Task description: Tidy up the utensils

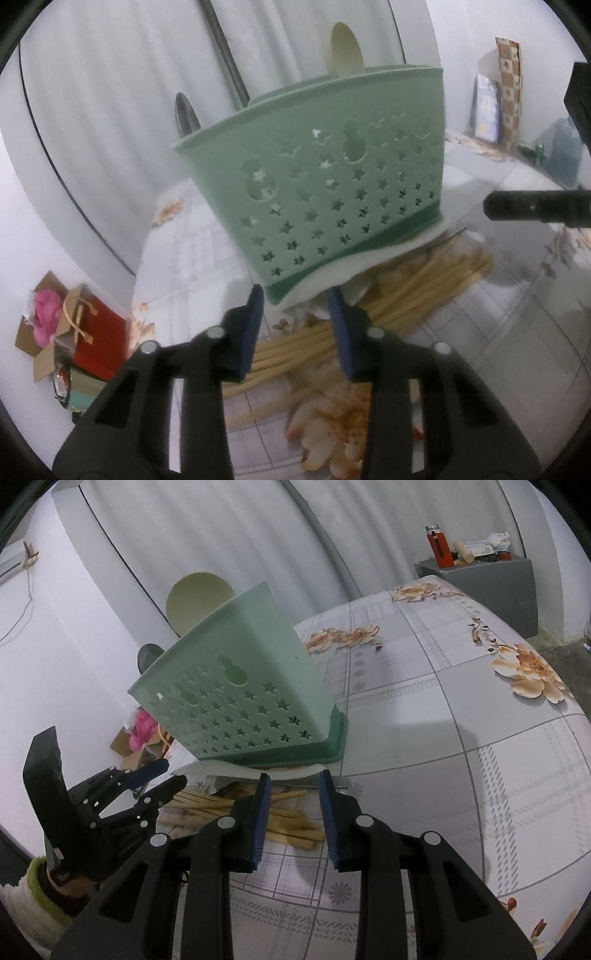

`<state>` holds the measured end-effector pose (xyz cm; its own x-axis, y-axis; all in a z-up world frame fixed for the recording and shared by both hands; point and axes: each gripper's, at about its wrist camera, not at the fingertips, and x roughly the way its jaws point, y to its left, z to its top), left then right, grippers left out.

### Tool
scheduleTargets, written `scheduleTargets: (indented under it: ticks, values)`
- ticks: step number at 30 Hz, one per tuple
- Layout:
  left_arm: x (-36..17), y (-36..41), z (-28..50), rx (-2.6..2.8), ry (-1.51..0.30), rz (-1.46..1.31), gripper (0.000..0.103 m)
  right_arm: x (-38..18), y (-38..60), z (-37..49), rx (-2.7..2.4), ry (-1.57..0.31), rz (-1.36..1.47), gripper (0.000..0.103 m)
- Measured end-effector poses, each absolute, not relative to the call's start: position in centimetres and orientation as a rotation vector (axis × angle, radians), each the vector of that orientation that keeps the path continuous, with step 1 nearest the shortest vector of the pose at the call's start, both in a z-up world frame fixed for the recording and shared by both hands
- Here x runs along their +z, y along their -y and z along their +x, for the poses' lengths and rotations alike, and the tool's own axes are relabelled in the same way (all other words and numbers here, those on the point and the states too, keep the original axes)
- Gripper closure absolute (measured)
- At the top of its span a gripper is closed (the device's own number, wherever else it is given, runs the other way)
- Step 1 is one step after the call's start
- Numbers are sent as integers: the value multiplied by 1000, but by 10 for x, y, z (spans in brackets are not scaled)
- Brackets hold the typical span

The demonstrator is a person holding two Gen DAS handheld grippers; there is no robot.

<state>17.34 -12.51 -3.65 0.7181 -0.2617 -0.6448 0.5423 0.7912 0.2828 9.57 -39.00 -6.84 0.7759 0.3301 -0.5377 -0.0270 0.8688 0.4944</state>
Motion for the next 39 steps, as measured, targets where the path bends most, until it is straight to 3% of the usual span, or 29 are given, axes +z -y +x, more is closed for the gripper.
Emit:
scheduleTargets:
  ticks: [7,9,19,31,39]
  values:
    - [-47,127,185,-501,-656,518,82,-69,389,97,196,-664,487,76]
    - [-48,127,182,-505,-630,542,95,-69,390,98,193,-665,488,76]
    - [-38,145,133,-532,-449,787,103,-64,388,92,182,-653,475,76]
    - [23,70,96,-599,-576,376,103,-45,371,91,251,-648,350,76]
    - [17,11,81,-628,-702,121,103,-34,321,124,357,-705,48,76]
